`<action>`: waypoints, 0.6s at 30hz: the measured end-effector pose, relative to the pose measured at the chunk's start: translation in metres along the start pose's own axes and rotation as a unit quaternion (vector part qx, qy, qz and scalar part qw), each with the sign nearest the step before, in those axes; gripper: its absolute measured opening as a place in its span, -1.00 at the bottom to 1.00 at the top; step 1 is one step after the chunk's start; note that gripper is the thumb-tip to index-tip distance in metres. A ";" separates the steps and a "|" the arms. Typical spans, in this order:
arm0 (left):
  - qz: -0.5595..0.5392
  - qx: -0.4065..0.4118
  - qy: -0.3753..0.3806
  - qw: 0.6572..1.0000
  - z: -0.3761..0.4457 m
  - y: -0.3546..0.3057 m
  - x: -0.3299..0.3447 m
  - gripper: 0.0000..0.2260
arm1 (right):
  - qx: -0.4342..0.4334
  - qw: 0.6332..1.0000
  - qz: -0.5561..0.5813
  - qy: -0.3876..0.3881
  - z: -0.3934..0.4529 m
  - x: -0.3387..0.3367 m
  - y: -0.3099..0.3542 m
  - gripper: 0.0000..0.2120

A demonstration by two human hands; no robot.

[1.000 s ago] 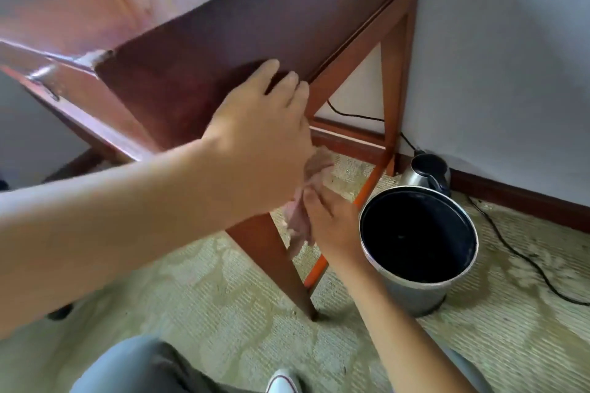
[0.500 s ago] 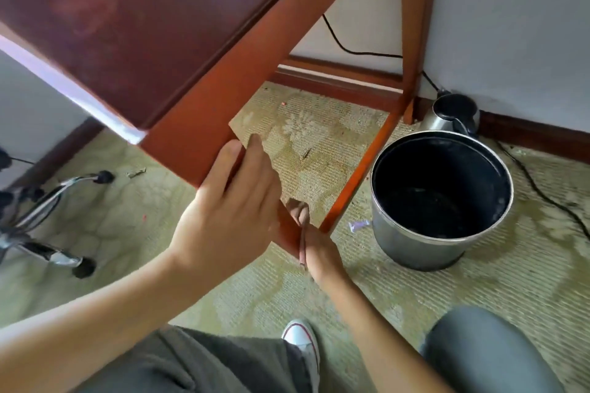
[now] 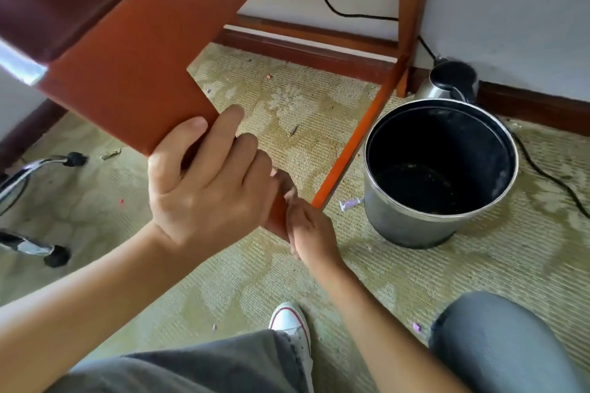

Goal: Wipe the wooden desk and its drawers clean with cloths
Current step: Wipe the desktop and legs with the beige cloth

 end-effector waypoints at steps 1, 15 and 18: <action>0.009 0.002 0.028 1.000 -0.003 -0.003 0.000 -0.82 | -0.001 0.997 -0.077 -0.004 0.003 -0.004 -0.018 -0.55; 0.133 0.245 0.414 0.867 -0.064 -0.074 0.052 -0.68 | -0.214 0.841 -0.481 0.121 0.061 -0.044 -0.080 -0.57; 0.169 0.310 0.451 0.820 -0.067 -0.087 0.061 -0.79 | -0.157 0.870 -0.418 0.208 0.066 -0.053 -0.074 -0.57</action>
Point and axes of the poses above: each hand's wrist, its own z-axis towards the middle knuckle, its own x-axis out of the palm, y = z × x, the point moved 1 cm from there along z, towards the middle knuckle, and after that the axes turned 11 degrees about -x, right-handed, at the moved point
